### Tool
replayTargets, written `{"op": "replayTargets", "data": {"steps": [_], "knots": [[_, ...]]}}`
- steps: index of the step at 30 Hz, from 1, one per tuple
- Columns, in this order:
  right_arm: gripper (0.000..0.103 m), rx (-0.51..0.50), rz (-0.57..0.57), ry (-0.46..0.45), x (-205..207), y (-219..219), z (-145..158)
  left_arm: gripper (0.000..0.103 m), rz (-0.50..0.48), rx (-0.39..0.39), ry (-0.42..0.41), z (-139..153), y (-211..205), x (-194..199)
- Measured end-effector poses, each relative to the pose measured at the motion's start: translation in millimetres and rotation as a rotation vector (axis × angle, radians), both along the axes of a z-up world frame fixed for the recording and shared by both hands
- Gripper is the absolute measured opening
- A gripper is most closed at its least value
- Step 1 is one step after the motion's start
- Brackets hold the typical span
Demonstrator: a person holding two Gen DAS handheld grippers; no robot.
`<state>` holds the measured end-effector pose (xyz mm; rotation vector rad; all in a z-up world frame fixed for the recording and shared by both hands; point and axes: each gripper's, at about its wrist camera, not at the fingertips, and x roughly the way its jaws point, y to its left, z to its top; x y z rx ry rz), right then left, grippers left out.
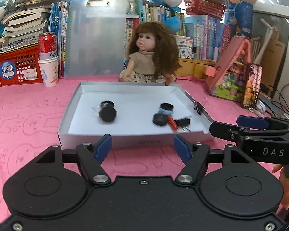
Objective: Organize rigid objects
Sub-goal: 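Withdraw both tools from the tray toward the items on the table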
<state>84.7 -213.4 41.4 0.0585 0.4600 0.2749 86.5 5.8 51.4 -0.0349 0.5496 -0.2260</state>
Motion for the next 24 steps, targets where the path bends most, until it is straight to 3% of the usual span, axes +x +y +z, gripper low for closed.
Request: {"op": "replayTargets", "data": {"steps": [24], "knots": [[0.091, -0.070, -0.130, -0.019, -73, -18, -45, 0.073, 0.026, 0.027, 0.039, -43, -26, -60]]}}
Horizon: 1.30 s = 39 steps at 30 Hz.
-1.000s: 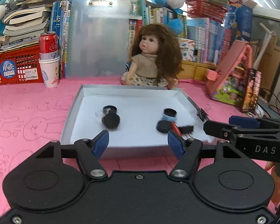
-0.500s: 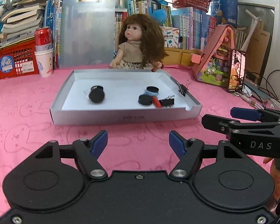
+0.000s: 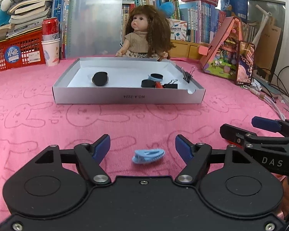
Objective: Organize rigid objects
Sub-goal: 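Withdraw both tools from the tray toward the items on the table, then close left tool on the blue hair clip while right tool moves toward the red crayon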
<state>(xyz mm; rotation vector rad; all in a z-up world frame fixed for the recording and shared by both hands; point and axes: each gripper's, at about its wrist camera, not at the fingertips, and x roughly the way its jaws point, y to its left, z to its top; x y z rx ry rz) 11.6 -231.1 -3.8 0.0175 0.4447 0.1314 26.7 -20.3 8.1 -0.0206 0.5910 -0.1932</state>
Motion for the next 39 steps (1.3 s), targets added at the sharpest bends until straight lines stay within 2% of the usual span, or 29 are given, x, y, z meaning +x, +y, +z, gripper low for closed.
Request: {"op": "replayTargets", "data": {"steps": [10, 15, 18, 21, 23, 29, 35, 39], "knots": [[0.090, -0.011, -0.009, 0.006, -10, 2, -12, 0.072, 0.028, 0.011, 0.006, -7, -5, -4], [0.083, -0.033, 0.005, -0.007, -16, 9, -16, 0.069, 0.051, 0.004, 0.005, -8, -7, -5], [0.076, -0.046, 0.010, -0.013, -18, 13, -18, 0.067, 0.063, -0.008, 0.009, -8, -7, -6], [0.069, -0.041, 0.006, -0.008, -17, 15, -19, 0.059, 0.071, 0.009, 0.008, -7, -9, -7], [0.058, -0.034, -0.001, -0.004, -16, 14, -20, 0.049, 0.074, 0.022, 0.002, -8, -12, -8], [0.040, -0.022, -0.045, -0.019, -16, 11, -22, 0.031, 0.051, 0.067, -0.025, -11, -18, -10], [0.026, -0.035, -0.039, -0.023, -16, 10, -22, 0.029, 0.047, 0.061, -0.025, -10, -16, -10], [0.021, -0.026, -0.034, -0.025, -16, 10, -22, 0.028, 0.045, 0.065, -0.025, -10, -15, -10]]}}
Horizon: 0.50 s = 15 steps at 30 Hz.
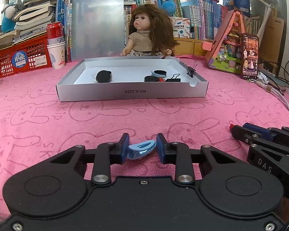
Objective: Organize rigid objects
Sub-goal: 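Close left tool on the blue hair clip while right tool moves toward the red crayon, then hold the blue clip in left tool while right tool closes on the red crayon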
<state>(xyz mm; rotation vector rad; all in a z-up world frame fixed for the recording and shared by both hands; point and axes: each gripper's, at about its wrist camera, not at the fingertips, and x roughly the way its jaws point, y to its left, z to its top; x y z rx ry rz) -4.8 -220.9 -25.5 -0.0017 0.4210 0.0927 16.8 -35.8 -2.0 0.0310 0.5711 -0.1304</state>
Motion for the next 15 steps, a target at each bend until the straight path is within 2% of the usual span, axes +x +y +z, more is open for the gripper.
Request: {"op": "replayTargets", "data": {"steps": [5, 15], "knots": [[0.015, 0.011, 0.016, -0.003, -0.8, 1.6, 1.6, 0.028, 0.000, 0.000, 0.000, 0.0, 0.0, -0.1], [0.014, 0.023, 0.042, -0.014, -1.0, 6.1, 5.9, 0.028, -0.003, 0.012, -0.009, 0.5, 0.2, -4.2]]}}
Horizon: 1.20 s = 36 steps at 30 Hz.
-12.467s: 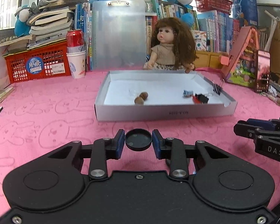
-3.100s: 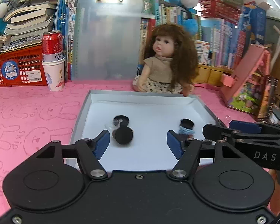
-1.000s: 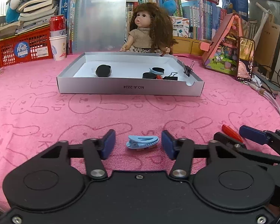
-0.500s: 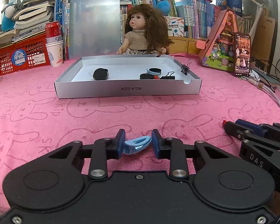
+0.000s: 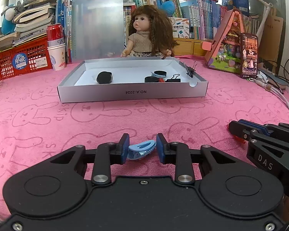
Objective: Organize rigid objects
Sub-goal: 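Hold the blue clip in left tool while right tool closes on the red crayon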
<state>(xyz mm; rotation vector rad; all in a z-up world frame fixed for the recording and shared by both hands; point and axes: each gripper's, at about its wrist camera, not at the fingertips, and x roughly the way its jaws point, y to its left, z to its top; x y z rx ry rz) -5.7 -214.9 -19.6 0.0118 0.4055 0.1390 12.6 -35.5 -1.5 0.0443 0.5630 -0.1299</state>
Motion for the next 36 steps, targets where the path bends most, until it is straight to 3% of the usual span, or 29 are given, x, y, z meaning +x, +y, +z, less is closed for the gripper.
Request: {"op": "replayTargets", "data": {"steps": [25, 26, 28, 29, 33, 36], "knots": [[0.016, 0.001, 0.050, -0.007, 5, 14, 3, 0.028, 0.026, 0.005, -0.013, 6, 11, -1], [0.022, 0.000, 0.048, -0.006, 6, 14, 3, 0.028, 0.026, 0.006, -0.011, 6, 11, 0], [0.025, -0.005, 0.061, -0.005, 7, 12, 4, 0.028, 0.022, 0.007, -0.008, 5, 11, 0], [0.039, -0.010, 0.067, -0.006, 7, 9, 4, 0.028, 0.020, 0.006, -0.008, 5, 12, 0], [0.043, -0.027, 0.161, 0.021, 10, -7, 9, 0.028, 0.017, 0.009, -0.008, 5, 15, -1], [0.061, -0.061, 0.295, 0.070, 16, -20, 15, 0.028, 0.017, 0.015, -0.005, 4, 18, -1]]}}
